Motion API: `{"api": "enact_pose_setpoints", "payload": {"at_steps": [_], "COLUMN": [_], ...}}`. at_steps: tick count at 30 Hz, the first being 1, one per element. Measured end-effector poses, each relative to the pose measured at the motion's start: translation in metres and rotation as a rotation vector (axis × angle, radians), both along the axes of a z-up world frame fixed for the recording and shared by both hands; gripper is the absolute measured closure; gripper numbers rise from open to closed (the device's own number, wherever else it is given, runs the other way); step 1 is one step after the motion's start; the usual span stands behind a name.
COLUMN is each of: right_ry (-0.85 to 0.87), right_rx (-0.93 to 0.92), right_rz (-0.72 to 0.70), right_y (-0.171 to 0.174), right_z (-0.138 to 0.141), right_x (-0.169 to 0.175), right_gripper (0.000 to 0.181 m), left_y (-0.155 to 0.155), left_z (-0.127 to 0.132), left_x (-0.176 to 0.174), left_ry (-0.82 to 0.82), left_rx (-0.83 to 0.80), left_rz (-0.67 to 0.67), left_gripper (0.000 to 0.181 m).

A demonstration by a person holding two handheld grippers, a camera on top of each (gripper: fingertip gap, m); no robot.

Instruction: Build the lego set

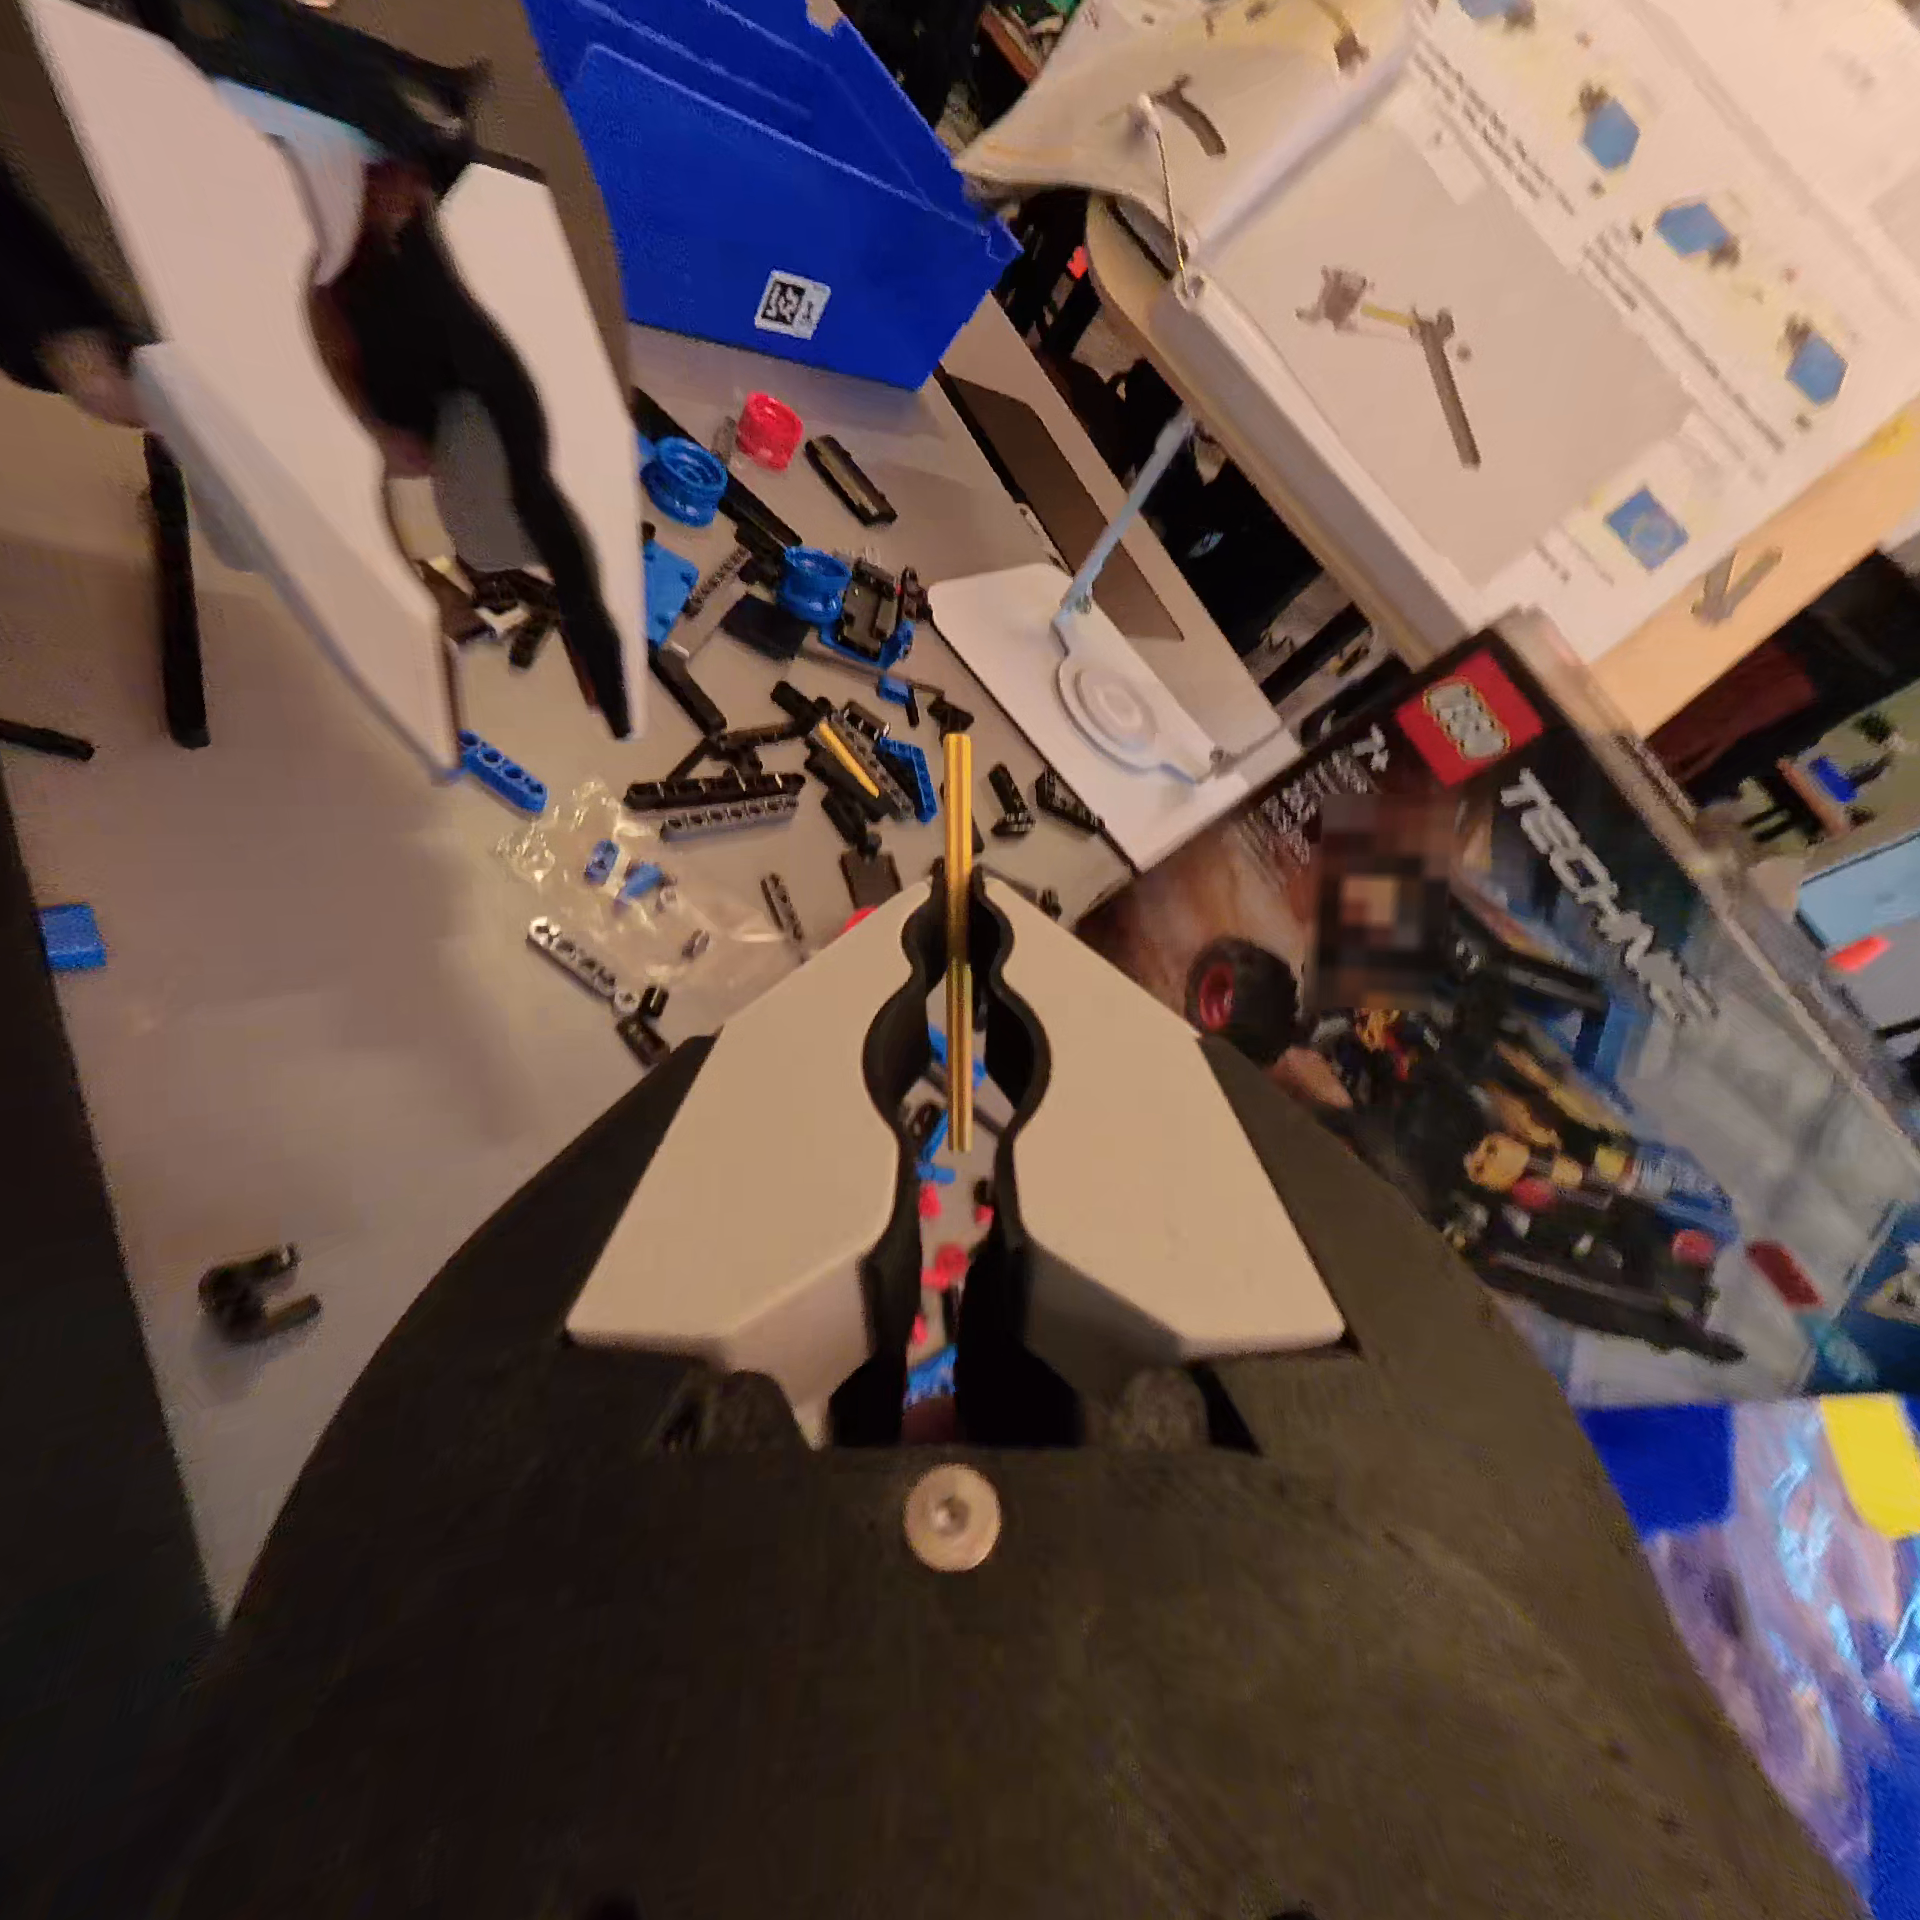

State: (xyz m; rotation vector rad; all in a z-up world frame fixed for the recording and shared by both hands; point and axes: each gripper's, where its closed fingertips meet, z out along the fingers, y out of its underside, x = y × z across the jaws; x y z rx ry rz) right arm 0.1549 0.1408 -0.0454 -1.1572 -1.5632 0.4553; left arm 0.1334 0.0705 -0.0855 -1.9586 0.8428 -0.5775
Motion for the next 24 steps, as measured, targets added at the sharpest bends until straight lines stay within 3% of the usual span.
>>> {"api": "enact_pose_setpoints", "payload": {"at_steps": [6,13,18,24], "right_ry": [-0.046,-0.055,-0.041,-0.033], "right_rx": [-0.085,-0.118,-0.132,-0.136], "right_rz": [-0.062,-0.074,-0.06,-0.04], "right_y": [0.011,0.007,0.003,0.0], "right_z": [-0.02,-0.035,-0.041,-0.044], "right_x": [0.037,0.051,0.051,0.047], "right_gripper": [0.179,0.179,0.18,0.18], "left_y": [-0.02,-0.031,-0.023,-0.021], "left_z": [-0.038,-0.07,-0.087,-0.087], "left_x": [0.038,0.08,0.087,0.074], "left_ry": [0.152,0.268,0.392,0.504], "left_rx": [-0.053,-0.075,-0.034,0.027], "left_rz": [-0.089,-0.198,-0.227,-0.333], "left_gripper": [0.143,0.15,0.174,0.175]}}
